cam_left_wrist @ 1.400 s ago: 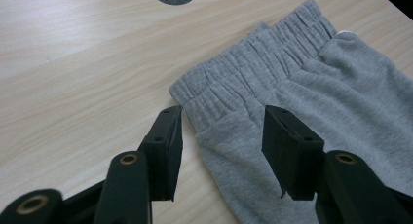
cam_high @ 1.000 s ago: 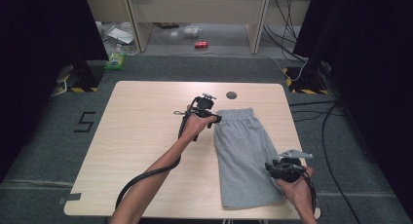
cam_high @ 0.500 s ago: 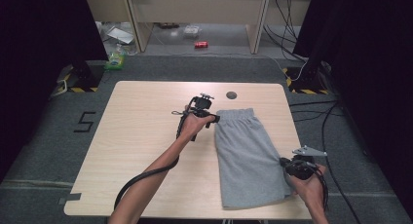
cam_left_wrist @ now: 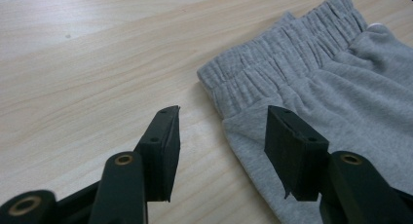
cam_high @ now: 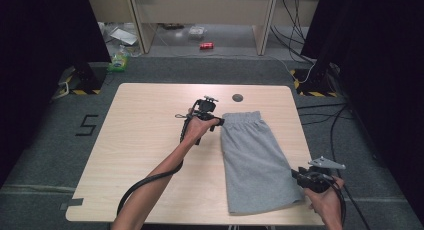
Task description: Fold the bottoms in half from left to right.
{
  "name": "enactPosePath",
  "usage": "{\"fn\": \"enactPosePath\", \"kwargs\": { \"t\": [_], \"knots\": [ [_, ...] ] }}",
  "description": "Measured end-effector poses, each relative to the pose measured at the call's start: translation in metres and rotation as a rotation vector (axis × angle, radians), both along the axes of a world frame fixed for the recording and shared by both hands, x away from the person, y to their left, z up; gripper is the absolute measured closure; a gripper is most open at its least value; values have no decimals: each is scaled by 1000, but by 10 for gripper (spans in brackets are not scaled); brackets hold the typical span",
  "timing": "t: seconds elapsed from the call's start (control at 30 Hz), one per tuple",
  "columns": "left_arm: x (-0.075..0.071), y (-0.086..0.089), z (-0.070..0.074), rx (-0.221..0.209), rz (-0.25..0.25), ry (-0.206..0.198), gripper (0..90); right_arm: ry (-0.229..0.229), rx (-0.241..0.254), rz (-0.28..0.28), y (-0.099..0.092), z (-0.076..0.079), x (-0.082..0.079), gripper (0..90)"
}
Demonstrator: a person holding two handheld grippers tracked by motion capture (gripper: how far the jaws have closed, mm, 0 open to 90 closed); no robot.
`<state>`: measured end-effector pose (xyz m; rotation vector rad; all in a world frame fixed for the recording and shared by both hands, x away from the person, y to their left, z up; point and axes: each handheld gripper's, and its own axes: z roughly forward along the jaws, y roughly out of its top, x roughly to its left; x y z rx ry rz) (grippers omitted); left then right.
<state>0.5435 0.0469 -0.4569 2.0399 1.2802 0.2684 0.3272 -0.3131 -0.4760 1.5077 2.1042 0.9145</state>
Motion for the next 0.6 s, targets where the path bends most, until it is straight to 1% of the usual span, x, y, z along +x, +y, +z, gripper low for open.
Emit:
{"fn": "enactPosePath", "kwargs": {
  "t": [0.1,0.2,0.3,0.33,0.4,0.43,0.5,0.53,0.57,0.6],
  "knots": [
    [1,-1,-2,-3,5,4,463,2,10,0,1,-3,-10,617],
    [3,-3,-4,-6,8,7,453,-7,26,-8,2,-4,-13,593],
    [5,-3,-4,-17,17,10,439,-10,27,-1,4,-5,-14,568],
    [9,-5,-4,-31,28,11,434,-12,25,5,8,-5,-17,546],
    [10,-6,-4,-38,32,12,430,-12,27,6,9,-5,-18,534],
    [13,-9,-5,-43,35,14,427,-24,16,5,13,-3,-22,525],
    [14,-11,-5,-41,34,17,426,-28,15,12,14,-3,-23,520],
    [17,-17,-7,-41,37,20,425,-31,20,27,20,-1,-27,514],
    [17,-17,-7,-41,37,20,425,-31,20,27,20,-1,-27,514],
    [20,-21,-9,-42,40,25,425,-36,23,45,25,-1,-31,510]
  ]
}}
